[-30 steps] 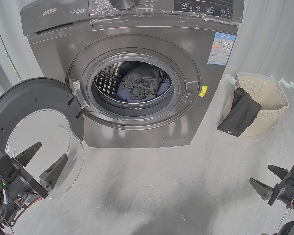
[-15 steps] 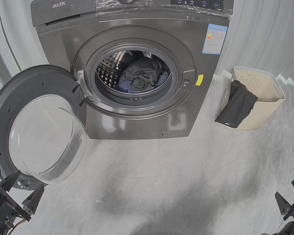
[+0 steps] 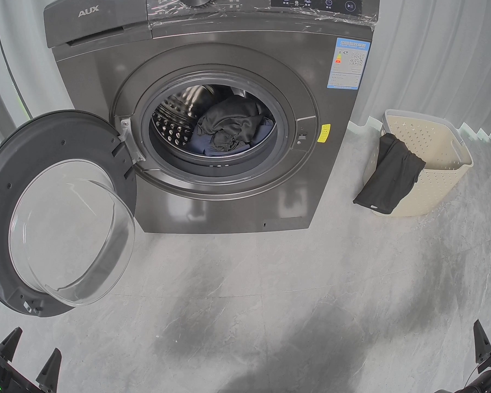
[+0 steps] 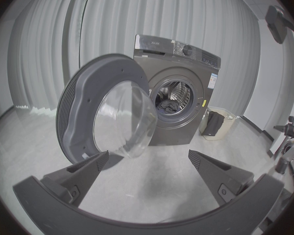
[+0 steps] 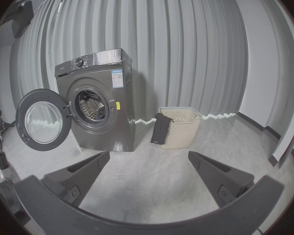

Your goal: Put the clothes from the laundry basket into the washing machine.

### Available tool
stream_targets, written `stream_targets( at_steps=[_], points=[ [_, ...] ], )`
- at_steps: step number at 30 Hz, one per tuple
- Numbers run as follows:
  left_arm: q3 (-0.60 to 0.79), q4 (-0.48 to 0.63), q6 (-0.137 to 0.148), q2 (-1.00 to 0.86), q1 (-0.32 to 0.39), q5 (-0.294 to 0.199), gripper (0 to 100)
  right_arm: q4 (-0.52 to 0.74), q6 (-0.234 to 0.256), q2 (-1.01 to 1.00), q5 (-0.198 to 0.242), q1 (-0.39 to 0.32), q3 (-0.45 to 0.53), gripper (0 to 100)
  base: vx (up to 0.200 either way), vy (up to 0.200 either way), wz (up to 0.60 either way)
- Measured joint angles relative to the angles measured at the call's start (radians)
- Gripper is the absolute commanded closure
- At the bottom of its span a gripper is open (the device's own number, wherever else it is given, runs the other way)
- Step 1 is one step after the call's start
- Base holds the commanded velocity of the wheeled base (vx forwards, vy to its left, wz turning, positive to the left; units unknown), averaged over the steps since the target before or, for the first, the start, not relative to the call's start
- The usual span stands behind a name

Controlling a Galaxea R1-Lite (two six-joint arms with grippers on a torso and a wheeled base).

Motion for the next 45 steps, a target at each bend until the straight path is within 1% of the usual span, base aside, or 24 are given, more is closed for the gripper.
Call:
stream_targets(
  at_steps=[1,3,5,6,8,10,11,13,14,16,19,43,45],
  points=[
    [0.0,0.003,0.016,-0.023,0.013,0.006,0,0.001,-0.01,-0.007,-0.006,-0.005,0.0,0,0.0,0.0,0.0],
    [0.0,0.006,0.041,-0.05,0.024,0.04,0,0.004,-0.014,-0.015,-0.013,-0.01,0.0,0,0.0,0.0,0.0],
    [0.0,0.016,0.052,-0.071,0.03,0.081,0,0.009,-0.002,-0.021,-0.016,-0.015,0.0,0,0.0,0.0,0.0],
    [0.0,0.021,0.059,-0.08,0.032,0.089,0,0.016,0.009,-0.023,-0.011,-0.016,0.0,0,0.0,0.0,0.0],
    [0.0,0.025,0.071,-0.09,0.033,0.082,0,0.032,0.01,-0.026,0.021,-0.018,0.0,0,0.0,0.0,0.0],
    [0.0,0.029,0.082,-0.098,0.033,0.067,0,0.053,0.003,-0.029,0.077,-0.02,0.0,0,0.0,0.0,0.0],
    [0.0,0.03,0.086,-0.101,0.033,0.061,0,0.056,0.0,-0.029,0.093,-0.02,0.0,0,0.0,0.0,0.0],
    [0.0,0.032,0.093,-0.105,0.033,0.049,0,0.069,-0.008,-0.031,0.108,-0.021,0.0,0,0.0,0.0,0.0],
    [0.0,0.034,0.096,-0.107,0.033,0.043,0,0.074,-0.013,-0.031,0.104,-0.021,0.0,0,0.0,0.0,0.0],
    [0.0,0.036,0.097,-0.109,0.033,0.037,0,0.079,-0.015,-0.032,0.099,-0.023,0.0,0,0.0,0.0,0.0],
    [0.0,0.035,0.099,-0.112,0.033,0.036,0,0.079,-0.006,-0.032,0.086,-0.023,0.0,0,0.0,-0.2,0.0],
    [0.0,0.035,0.092,-0.113,0.032,0.037,0,0.078,-0.006,-0.032,0.087,-0.021,0.0,0,0.0,-0.2,0.0],
    [0.0,0.035,0.091,-0.113,0.032,0.039,0,0.079,-0.006,-0.031,0.087,-0.022,0.0,0,0.0,0.0,0.0]
  ],
)
